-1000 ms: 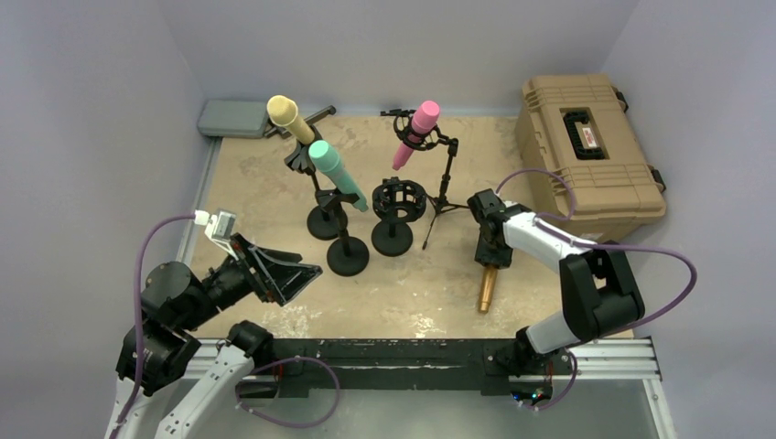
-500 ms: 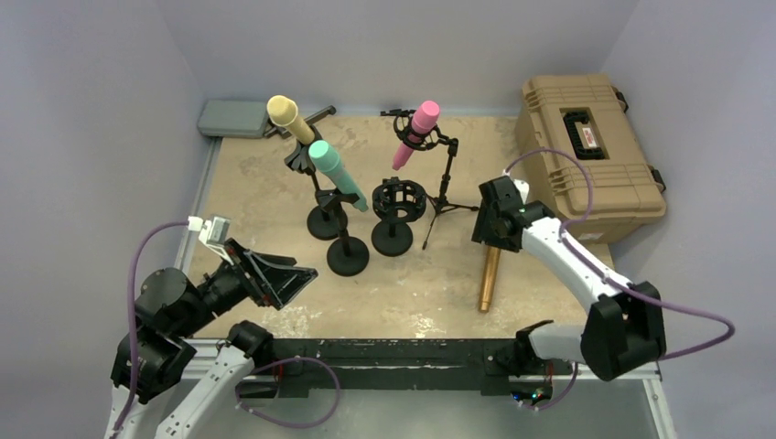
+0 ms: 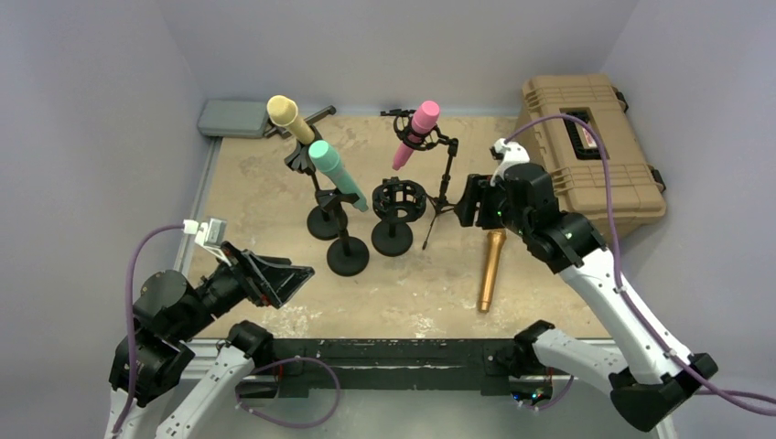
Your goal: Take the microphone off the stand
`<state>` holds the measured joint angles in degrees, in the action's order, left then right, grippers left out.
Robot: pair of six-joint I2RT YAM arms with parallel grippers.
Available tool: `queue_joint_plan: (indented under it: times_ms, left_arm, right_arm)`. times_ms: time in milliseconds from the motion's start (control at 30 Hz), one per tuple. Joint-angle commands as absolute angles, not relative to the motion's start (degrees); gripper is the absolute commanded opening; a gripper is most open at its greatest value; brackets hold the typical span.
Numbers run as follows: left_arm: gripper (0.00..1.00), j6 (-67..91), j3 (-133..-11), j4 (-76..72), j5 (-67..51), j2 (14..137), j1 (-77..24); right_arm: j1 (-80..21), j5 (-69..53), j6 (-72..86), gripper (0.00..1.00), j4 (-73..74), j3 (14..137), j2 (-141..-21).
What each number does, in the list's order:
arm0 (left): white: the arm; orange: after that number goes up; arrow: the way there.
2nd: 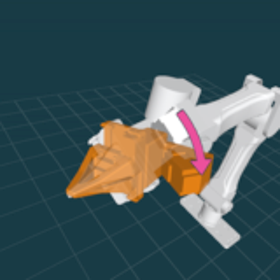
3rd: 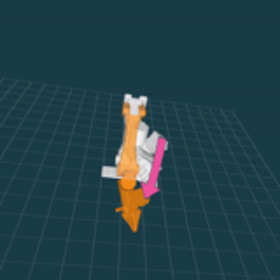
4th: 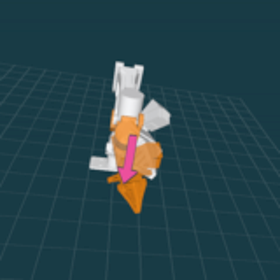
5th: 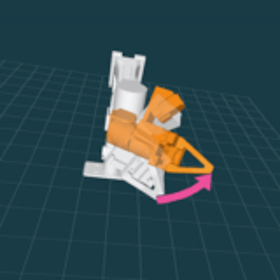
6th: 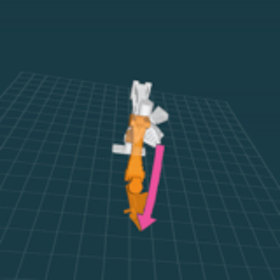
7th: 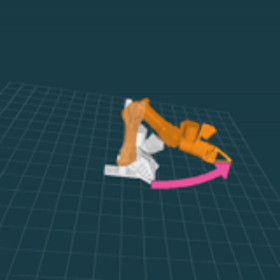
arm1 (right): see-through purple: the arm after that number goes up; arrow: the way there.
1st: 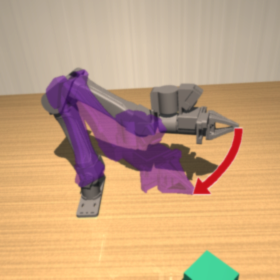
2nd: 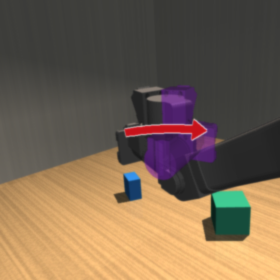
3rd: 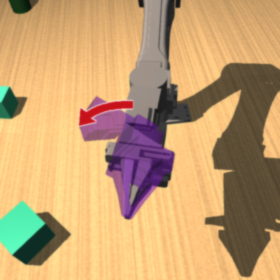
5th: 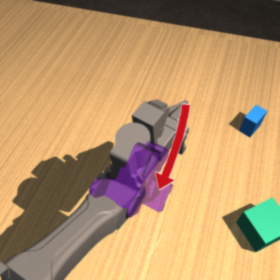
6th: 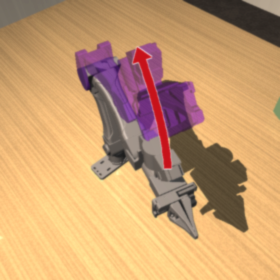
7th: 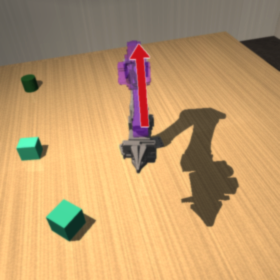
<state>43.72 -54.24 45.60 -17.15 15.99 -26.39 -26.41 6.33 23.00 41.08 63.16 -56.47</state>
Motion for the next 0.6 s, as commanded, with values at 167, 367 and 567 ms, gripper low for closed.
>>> queue_joint_plan:
  times_ms: [167, 367, 567]
  left_arm:
    - [1.0, 42.35, -53.88, 47.27, -14.94, 16.28, -26.67]
    - [1.0, 41.0, -51.97, 50.29, -11.84, 15.83, -26.72]
    - [1.0, 40.26, -50.38, 50.8, -11.09, 15.49, -26.71]
  right_arm:
    - [-42.94, 6.38, 17.24, 0.65, 38.98, 79.0, -56.64]
    - [-48.6, 0.41, 10.92, 0.65, 31.67, 84.17, -61.38]
    - [-55.46, -3.34, 7.03, 0.66, 19.38, 85.58, -66.9]
